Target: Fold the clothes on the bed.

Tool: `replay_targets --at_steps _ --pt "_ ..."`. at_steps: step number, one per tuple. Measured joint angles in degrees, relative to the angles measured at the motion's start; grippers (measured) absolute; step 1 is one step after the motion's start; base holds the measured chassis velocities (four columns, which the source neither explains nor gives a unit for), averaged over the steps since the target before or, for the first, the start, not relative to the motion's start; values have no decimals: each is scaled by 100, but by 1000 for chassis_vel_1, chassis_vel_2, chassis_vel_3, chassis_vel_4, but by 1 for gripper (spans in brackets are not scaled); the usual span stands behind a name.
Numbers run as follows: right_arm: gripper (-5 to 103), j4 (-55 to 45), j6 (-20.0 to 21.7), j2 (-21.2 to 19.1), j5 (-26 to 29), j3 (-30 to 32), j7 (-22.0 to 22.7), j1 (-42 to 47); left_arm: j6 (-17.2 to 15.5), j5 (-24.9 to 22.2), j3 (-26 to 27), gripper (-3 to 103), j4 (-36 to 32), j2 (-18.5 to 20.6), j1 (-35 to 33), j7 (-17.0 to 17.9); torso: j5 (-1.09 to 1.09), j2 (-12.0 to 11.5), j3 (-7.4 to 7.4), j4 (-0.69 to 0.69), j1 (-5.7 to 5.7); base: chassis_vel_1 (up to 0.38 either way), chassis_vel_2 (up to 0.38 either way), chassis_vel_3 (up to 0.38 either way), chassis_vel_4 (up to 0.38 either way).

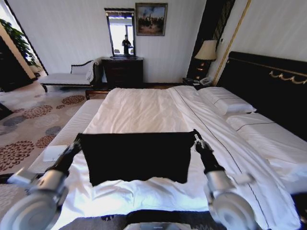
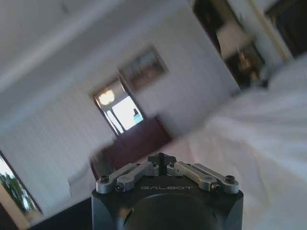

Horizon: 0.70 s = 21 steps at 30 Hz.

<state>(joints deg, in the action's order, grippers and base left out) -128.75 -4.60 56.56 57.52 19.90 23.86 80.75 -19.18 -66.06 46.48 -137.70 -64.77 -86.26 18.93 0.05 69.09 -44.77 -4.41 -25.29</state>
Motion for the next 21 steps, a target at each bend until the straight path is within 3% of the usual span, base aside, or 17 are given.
replay_targets --at_steps 3,4,8,9,12,17,21 --pt "1 1593 48 11 403 -919 -120 -1219 21 453 -1040 1 1905 -5 1106 -74 -7 -1 -1 -1 0 0 0 0 0" --pt "1 1593 48 11 403 -919 -120 -1219 21 453 -1040 1 1905 -5 1106 -74 -7 -1 -1 -1 0 0 0 0 0" --pt "1 3749 -226 514 508 -1833 -742 -2696 387 929 -1859 1 4313 -257 2510 -520 -12 -2 -3 0 -3 0 0 0 0" --pt "1 3749 -226 514 508 -1833 -742 -2696 387 929 -1859 1 4313 -257 2510 -520 -12 -2 -3 0 -3 0 0 0 0" --pt "1 5231 -432 1100 506 -2202 -1380 -3592 676 1026 -2137 1 5643 -416 3301 -1088 -5 -3 -2 0 -4 0 0 0 0" --pt "1 6228 -585 1443 493 -2253 -1882 -4078 848 969 -2190 1 6562 -411 3694 -1590 -6 -2 0 0 -2 0 0 0 0" --pt "1 6411 -636 1489 512 -2153 -2059 -4090 908 871 -2124 1 6718 -371 3693 -1794 -6 -2 0 0 -1 0 0 0 0"
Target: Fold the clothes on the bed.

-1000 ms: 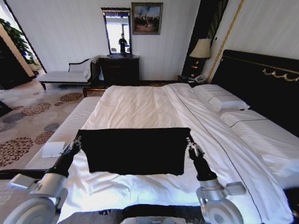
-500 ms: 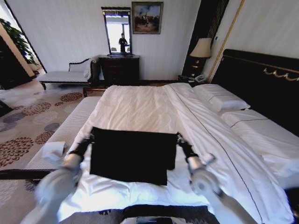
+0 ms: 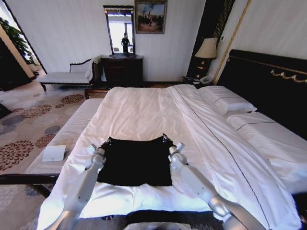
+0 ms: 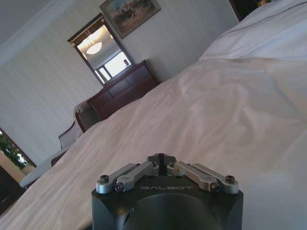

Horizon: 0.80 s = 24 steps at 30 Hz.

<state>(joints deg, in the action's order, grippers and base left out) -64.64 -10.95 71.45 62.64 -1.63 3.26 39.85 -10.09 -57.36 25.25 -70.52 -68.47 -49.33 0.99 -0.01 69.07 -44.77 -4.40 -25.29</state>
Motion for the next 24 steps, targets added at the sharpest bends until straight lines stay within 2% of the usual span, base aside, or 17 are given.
replay_targets --at_steps 8,11,15,18,19,21,22,24 --pt "1 -544 -22 -128 173 224 -138 509 118 -464 281 1 -223 83 -267 -286 1 2 1 -2 2 0 0 0 0" --pt "1 -1065 -30 -288 303 360 -214 924 191 -744 402 1 -674 178 -602 -434 1 2 2 -2 2 0 0 0 0" --pt "1 -1607 -44 -530 387 492 -225 1355 266 -873 531 1 -1314 265 -1092 -570 2 2 2 -1 2 0 0 0 0" --pt "1 -2150 -95 -798 401 596 -195 1760 319 -875 680 1 -1959 259 -1713 -616 2 3 2 -1 3 0 0 0 0" --pt "1 -2150 -95 -798 401 596 -195 1760 319 -875 680 1 -1959 259 -1713 -616 2 3 2 -1 3 0 0 0 0" --pt "1 -2658 -119 -1008 404 698 -117 2145 366 -742 804 1 -2385 197 -2262 -640 1 3 3 -1 3 0 0 0 0" --pt "1 -2658 -119 -1008 404 698 -117 2145 366 -742 804 1 -2385 197 -2262 -640 1 3 3 -1 3 0 0 0 0" --pt "1 -3140 -148 -1167 352 812 -41 2641 439 -444 886 1 -2599 144 -2771 -659 2 3 3 -1 3 0 0 0 0"
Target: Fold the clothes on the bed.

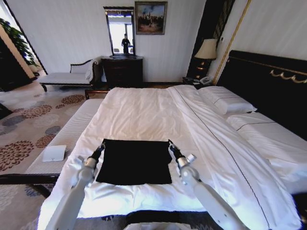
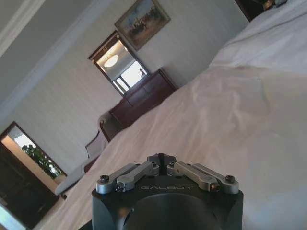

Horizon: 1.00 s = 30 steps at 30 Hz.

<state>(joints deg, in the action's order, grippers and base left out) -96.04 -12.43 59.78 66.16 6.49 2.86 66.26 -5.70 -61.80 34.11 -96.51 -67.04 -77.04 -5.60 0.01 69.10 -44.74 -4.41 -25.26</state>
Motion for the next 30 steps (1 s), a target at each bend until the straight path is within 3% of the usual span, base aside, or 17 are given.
replay_targets --at_steps 3,12,30 --pt "1 -432 -41 -112 -215 93 133 684 83 383 114 1 -73 -44 -524 -51 -1 0 0 0 0 0 0 0 0" --pt "1 -786 -184 -104 -760 208 275 1741 408 913 362 1 -125 -208 -1235 -222 -1 1 -1 -2 0 0 0 0 0" --pt "1 -648 -255 -60 -1145 197 324 2136 658 1274 473 1 -210 -338 -1675 -307 -2 -1 -2 -1 -2 0 0 0 0"
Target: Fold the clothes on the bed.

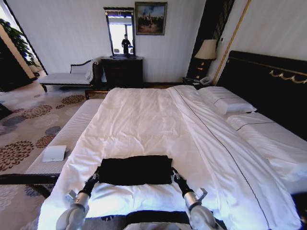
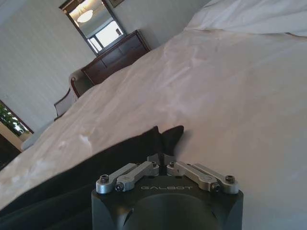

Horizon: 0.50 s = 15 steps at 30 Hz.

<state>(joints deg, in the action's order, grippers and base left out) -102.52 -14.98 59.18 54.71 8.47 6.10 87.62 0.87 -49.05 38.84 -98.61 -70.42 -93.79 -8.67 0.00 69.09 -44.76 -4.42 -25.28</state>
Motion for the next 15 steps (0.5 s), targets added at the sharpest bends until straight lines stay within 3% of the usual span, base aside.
replay_targets --at_steps 1,3,4,7,9,10,12,13,15 --pt "1 32 -5 22 -60 0 -2 -25 69 77 -16 -1 -18 -14 -24 3 0 0 0 0 0 0 0 0 0" --pt "-1 5 -19 39 -140 43 -1 -60 336 290 -13 9 -216 -42 -132 -51 1 -1 0 1 0 0 0 0 0" --pt "-1 5 -19 39 -140 43 -1 -60 336 290 -13 9 -216 -42 -132 -51 1 -1 0 1 0 0 0 0 0" --pt "9 -324 -26 7 -188 280 4 -36 646 440 175 20 -784 -57 -339 -267 0 0 0 2 0 0 0 0 0" --pt "20 -628 -4 -47 -198 476 88 -43 693 462 391 30 -1120 -32 -334 -277 2 0 0 0 0 0 0 0 0" --pt "20 -628 -4 -47 -198 476 88 -43 693 462 391 30 -1120 -32 -334 -277 2 0 0 0 0 0 0 0 0" --pt "31 -818 95 -109 -154 514 307 -165 480 511 529 36 -1332 7 -121 -56 1 0 0 0 1 0 0 0 0" --pt "31 -848 151 -129 -131 496 416 -254 321 609 544 41 -1376 34 22 77 1 0 0 0 0 0 0 0 0" --pt "41 -800 271 -140 -115 392 568 -451 -135 950 440 52 -1368 94 315 370 1 0 0 0 0 0 0 0 0"
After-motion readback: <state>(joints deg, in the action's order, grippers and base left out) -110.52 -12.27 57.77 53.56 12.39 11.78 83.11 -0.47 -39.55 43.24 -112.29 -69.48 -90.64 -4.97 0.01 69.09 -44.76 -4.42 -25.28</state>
